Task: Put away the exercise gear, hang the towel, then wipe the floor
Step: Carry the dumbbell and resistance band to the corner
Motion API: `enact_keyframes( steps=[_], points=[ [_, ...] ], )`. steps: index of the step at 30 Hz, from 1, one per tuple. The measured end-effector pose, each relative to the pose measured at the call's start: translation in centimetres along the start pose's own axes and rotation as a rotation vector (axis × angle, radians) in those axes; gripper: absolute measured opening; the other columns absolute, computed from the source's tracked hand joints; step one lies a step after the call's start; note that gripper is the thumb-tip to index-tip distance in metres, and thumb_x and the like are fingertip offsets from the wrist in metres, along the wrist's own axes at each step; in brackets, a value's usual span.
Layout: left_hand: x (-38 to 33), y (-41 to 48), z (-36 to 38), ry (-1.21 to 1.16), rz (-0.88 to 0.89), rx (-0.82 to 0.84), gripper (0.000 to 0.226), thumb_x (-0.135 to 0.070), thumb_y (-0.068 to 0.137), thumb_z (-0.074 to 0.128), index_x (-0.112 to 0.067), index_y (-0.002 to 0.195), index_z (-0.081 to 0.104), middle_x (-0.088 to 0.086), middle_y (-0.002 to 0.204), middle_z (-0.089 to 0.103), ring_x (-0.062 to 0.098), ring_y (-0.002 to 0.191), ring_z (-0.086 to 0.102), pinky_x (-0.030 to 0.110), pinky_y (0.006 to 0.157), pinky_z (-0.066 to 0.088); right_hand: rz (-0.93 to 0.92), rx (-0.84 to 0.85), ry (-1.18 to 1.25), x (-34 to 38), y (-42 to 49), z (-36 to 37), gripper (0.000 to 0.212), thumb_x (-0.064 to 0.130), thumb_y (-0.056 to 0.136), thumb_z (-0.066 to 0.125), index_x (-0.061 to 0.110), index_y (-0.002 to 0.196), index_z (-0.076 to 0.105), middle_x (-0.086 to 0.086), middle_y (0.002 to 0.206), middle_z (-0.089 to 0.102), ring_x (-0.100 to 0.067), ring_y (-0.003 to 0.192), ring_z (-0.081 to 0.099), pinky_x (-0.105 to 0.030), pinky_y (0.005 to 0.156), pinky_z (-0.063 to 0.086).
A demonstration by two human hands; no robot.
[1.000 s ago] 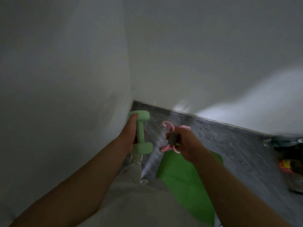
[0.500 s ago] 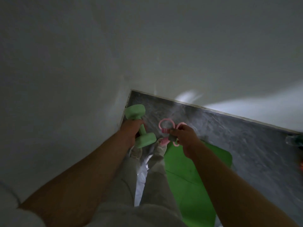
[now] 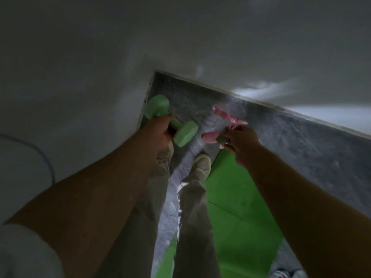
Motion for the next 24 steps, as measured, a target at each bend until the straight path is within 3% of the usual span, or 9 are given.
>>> enact_keyframes(
  steps=[3, 4, 6, 9, 14, 18, 19, 22, 24],
  points=[
    [0.4, 7.4, -1.7, -0.052, -0.014, -0.021, 0.029, -0.011, 0.103, 0.051, -0.007, 0.131, 0.05, 0.02, 0.129, 0.055, 0.034, 0.093, 0.07, 0.048, 0.075, 0.059, -0.003, 0.001, -0.048, -1.4, 6.0, 2.1, 0.015, -0.011, 0.082, 0.064, 0.005, 0.082, 0.062, -0.005, 0.089, 0.07, -0.008, 0.056, 0.067, -0.024, 0.06, 0.052],
    [0.5, 9.4, -2.3, -0.067, 0.003, -0.032, 0.041, -0.01, 0.103, 0.05, -0.01, 0.143, 0.043, 0.019, 0.136, 0.052, 0.034, 0.086, 0.072, 0.045, 0.065, 0.059, 0.013, -0.002, -0.056, -2.1, 7.9, 2.8, 0.015, -0.011, 0.078, 0.067, 0.003, 0.083, 0.063, -0.004, 0.09, 0.068, -0.009, 0.061, 0.069, -0.024, 0.058, 0.053],
    [0.8, 13.3, -2.7, -0.081, 0.015, -0.03, 0.048, -0.009, 0.104, 0.048, -0.01, 0.15, 0.035, 0.017, 0.147, 0.047, 0.036, 0.1, 0.069, 0.048, 0.07, 0.056, 0.056, -0.02, -0.055, -4.0, 11.6, 3.9, 0.023, -0.006, 0.07, 0.074, 0.006, 0.087, 0.065, -0.006, 0.095, 0.068, -0.017, 0.084, 0.067, -0.028, 0.063, 0.055],
    [1.5, 18.4, -3.7, -0.065, 0.006, -0.071, 0.048, -0.007, 0.104, 0.048, -0.005, 0.15, 0.035, 0.023, 0.15, 0.043, 0.039, 0.129, 0.052, 0.052, 0.086, 0.046, 0.104, -0.043, -0.044, -6.4, 15.6, 5.5, 0.033, 0.0, 0.071, 0.077, 0.009, 0.1, 0.065, -0.006, 0.098, 0.063, -0.02, 0.092, 0.061, -0.028, 0.062, 0.051],
    [2.8, 23.7, -5.2, 0.052, -0.025, -0.117, 0.04, -0.004, 0.103, 0.045, -0.001, 0.143, 0.044, 0.021, 0.139, 0.055, 0.037, 0.117, 0.059, 0.053, 0.087, 0.047, 0.135, -0.034, 0.017, -8.8, 19.3, 7.3, 0.029, 0.0, 0.081, 0.07, 0.008, 0.108, 0.062, -0.003, 0.092, 0.061, -0.019, 0.094, 0.06, -0.031, 0.072, 0.052],
    [3.2, 26.7, -6.4, 0.229, -0.022, -0.126, 0.029, -0.014, 0.105, 0.047, -0.003, 0.132, 0.052, 0.016, 0.125, 0.06, 0.032, 0.123, 0.056, 0.052, 0.103, 0.045, 0.019, -0.014, -0.113, -8.8, 20.8, 8.3, 0.018, -0.008, 0.084, 0.061, 0.01, 0.085, 0.06, 0.005, 0.073, 0.067, -0.009, 0.072, 0.067, -0.034, 0.075, 0.053],
    [3.1, 27.4, -6.7, 0.291, -0.01, -0.13, 0.034, -0.017, 0.104, 0.049, -0.003, 0.135, 0.05, 0.017, 0.128, 0.06, 0.032, 0.124, 0.057, 0.051, 0.099, 0.048, -0.007, -0.018, -0.149, -8.8, 21.2, 8.5, 0.02, -0.008, 0.085, 0.061, 0.011, 0.083, 0.06, 0.001, 0.081, 0.069, -0.011, 0.076, 0.067, -0.037, 0.078, 0.056],
    [2.2, 28.4, -7.1, 0.483, 0.04, -0.193, 0.036, -0.023, 0.099, 0.06, -0.015, 0.134, 0.054, 0.009, 0.124, 0.061, 0.028, 0.105, 0.062, 0.042, 0.06, 0.06, -0.039, -0.023, -0.191, -8.3, 22.2, 9.2, 0.025, -0.004, 0.085, 0.063, 0.021, 0.086, 0.062, -0.007, 0.098, 0.068, -0.022, 0.085, 0.068, -0.043, 0.08, 0.06],
    [1.4, 29.3, -7.4, 0.66, 0.087, -0.225, 0.042, -0.029, 0.093, 0.068, -0.016, 0.131, 0.055, 0.009, 0.127, 0.061, 0.028, 0.106, 0.061, 0.049, 0.069, 0.061, -0.041, -0.003, -0.182, -8.0, 23.0, 9.8, 0.024, -0.005, 0.083, 0.064, 0.019, 0.089, 0.063, -0.008, 0.093, 0.069, -0.023, 0.075, 0.071, -0.04, 0.064, 0.062]
  ],
)
Point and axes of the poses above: each hand's wrist, its own y-axis towards the middle knuckle, its own z-axis out of the palm, x = y × z, the point moved 5 cm from there along y, towards the middle knuckle
